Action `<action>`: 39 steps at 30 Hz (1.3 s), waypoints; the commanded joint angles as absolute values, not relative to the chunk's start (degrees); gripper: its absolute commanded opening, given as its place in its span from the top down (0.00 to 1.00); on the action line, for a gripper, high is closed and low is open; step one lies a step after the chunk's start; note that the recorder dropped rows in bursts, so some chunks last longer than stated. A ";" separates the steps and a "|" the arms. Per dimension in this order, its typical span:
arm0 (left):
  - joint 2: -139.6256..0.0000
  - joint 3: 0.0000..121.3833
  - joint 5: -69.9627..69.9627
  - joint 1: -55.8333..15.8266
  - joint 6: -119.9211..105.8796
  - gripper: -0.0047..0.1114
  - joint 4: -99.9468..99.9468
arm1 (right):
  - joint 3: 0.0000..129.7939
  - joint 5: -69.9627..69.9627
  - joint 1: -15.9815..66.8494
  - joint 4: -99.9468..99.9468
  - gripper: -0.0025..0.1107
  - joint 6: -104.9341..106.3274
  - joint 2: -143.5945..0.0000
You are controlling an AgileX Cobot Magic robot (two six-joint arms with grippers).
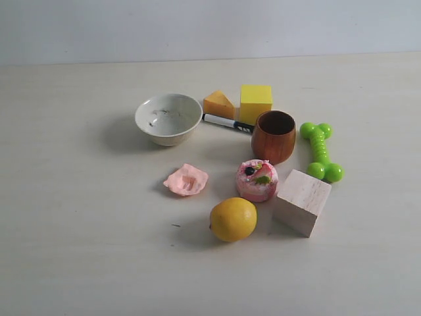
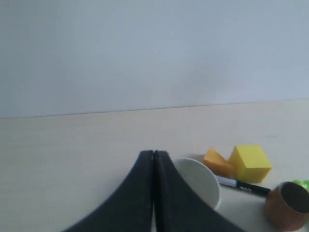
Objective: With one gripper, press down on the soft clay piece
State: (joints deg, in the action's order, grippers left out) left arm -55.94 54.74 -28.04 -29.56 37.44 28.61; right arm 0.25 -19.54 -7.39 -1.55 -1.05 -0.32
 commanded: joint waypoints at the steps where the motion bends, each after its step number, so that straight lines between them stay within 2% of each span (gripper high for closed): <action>1: -45.82 47.25 -27.30 -19.78 34.75 0.96 24.64 | 0.00 -19.17 -7.32 -1.63 0.98 -0.64 0.00; 6: -32.92 38.03 -27.42 -8.36 32.99 0.96 22.92 | 0.00 -19.17 -7.32 -1.63 0.98 -0.64 0.00; 14: -14.85 24.53 -27.83 3.09 32.99 0.96 18.34 | 0.00 -19.17 -7.32 -1.63 0.98 -0.64 0.00; 20: -7.68 17.06 -27.83 3.86 32.99 0.96 17.60 | 0.00 -19.17 -7.32 -1.63 0.98 -0.64 0.00; 28: -5.09 11.46 -26.16 3.86 32.97 0.96 16.79 | 0.00 -19.17 -7.32 -1.63 0.98 -0.64 0.00; 39: 0.00 1.34 -14.38 2.83 22.42 0.96 15.62 | 0.00 -19.17 -7.32 -1.63 0.98 -0.64 0.00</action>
State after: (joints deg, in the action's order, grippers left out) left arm -1.03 3.73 -17.14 3.78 25.02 16.06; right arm 0.25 -19.54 -7.39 -1.55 -1.05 -0.32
